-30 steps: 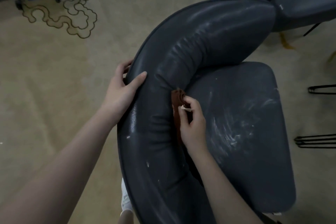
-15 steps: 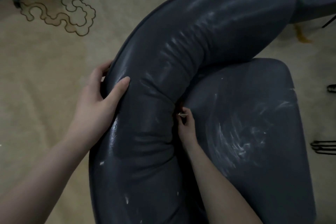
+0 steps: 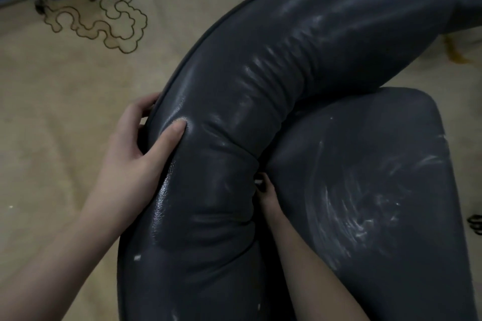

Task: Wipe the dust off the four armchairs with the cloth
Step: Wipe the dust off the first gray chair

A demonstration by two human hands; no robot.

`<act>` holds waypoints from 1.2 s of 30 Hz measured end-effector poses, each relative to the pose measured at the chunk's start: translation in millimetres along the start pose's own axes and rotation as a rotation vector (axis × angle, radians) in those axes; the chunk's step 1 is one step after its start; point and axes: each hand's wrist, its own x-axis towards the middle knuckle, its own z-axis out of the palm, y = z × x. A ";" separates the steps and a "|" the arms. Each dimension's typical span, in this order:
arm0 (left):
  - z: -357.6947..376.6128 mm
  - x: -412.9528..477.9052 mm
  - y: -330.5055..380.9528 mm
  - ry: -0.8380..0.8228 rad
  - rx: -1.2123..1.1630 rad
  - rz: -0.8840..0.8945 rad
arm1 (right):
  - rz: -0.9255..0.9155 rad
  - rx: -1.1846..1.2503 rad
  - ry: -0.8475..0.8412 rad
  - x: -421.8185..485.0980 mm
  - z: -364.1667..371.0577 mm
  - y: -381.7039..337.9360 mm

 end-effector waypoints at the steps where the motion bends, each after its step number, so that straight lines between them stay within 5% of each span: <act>1: 0.2 0.4 0.5 0.006 0.006 0.003 | 0.010 0.082 -0.014 -12.1 -1.5 -7.6; 15: -3.5 1.5 -1.2 -0.025 0.000 -0.006 | -0.213 0.443 0.083 -128.5 -11.5 -94.5; 25: -6.2 2.1 -2.6 -0.059 -0.112 -0.053 | -0.543 0.112 0.280 -181.6 -0.7 -141.3; 36: -32.7 -21.1 -10.3 -0.132 -0.357 -0.121 | -0.722 -0.180 0.282 -218.1 16.3 -158.7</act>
